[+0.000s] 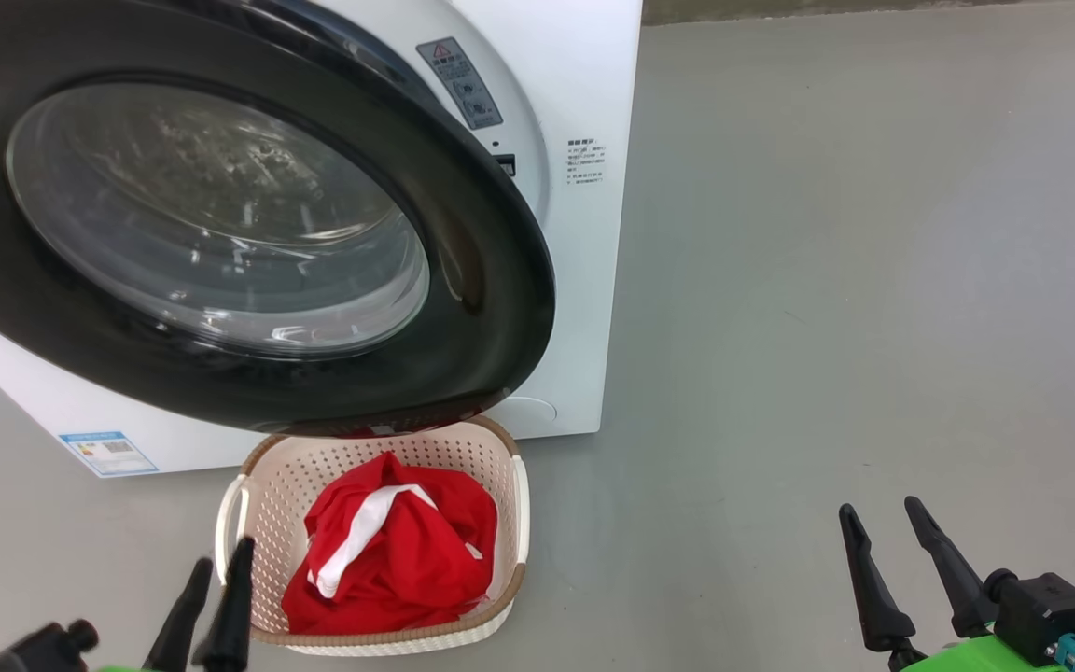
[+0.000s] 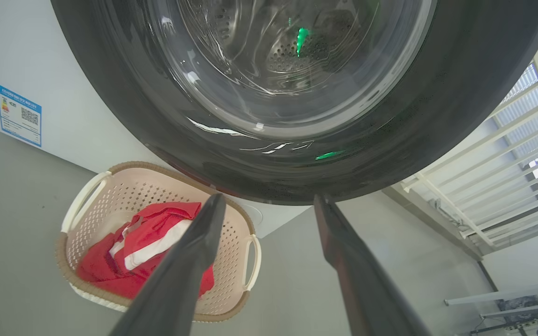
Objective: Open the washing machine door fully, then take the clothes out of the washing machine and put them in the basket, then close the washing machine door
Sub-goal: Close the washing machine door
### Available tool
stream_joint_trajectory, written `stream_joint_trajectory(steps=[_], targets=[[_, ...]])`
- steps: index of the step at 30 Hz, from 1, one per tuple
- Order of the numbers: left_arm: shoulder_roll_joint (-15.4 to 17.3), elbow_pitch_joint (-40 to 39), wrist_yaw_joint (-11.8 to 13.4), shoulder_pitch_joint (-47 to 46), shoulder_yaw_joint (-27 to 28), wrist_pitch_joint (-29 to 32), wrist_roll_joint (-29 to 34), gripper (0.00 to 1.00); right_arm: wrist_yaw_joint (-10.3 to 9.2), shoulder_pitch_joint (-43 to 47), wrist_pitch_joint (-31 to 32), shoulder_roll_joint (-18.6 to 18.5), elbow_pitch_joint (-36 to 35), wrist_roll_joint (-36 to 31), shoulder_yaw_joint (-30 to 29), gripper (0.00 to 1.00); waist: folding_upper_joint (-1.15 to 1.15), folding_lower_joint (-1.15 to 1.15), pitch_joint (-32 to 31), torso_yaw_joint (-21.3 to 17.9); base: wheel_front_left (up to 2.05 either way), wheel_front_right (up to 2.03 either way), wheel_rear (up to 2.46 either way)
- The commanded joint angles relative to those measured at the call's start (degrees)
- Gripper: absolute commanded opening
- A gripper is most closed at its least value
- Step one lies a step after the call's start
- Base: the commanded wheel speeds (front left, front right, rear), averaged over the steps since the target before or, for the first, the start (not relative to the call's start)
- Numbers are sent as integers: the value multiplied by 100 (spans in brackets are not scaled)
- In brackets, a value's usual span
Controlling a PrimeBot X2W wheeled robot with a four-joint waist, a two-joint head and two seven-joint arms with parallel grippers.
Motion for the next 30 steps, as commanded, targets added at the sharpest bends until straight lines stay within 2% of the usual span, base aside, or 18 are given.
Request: stream_joint_trajectory(steps=[1, 7, 10, 16, 17, 20, 23, 30], targets=[[109, -66, -38, 2, 313, -68, 516, 100, 1, -3, -37, -102, -145, -23, 97, 100, 0, 0, -6, 4, 0, 0, 0], [-165, -150, -38, 252, 880, -68, 1885, 100, 1, -18, -37, -93, -151, -12, 78, 100, 0, 0, 9, 21, 0, 0, 0], [-279, -316, -38, 362, 1147, -68, 2773, 100, 1, -21, -37, -90, -151, -9, 64, 100, 0, 0, 16, 46, 0, 0, 0], [-734, -788, -38, 532, 1711, -68, 4187, 100, 1, -26, -37, -84, -155, -11, 40, 100, 0, 0, 17, 100, 0, 0, 0], [-734, -788, -38, 532, 1711, -68, 4187, 100, 1, -26, -37, -84, -155, -11, 40, 100, 0, 0, 17, 100, 0, 0, 0], [-919, -1054, -38, 627, 1923, -68, 4795, 100, 1, -36, -37, -81, -165, -18, 34, 100, 0, 0, 20, 110, 0, 0, 0], [-1098, -1257, -38, 702, 2124, -69, 5140, 100, 1, -46, -37, -80, -173, -24, 24, 100, 0, 0, 18, 111, 0, 0, 0], [-1314, -1346, -38, 796, 2216, -69, 5422, 100, 1, -63, -37, -79, -171, -27, 13, 100, 0, 0, 28, 114, 0, 0, 0]])
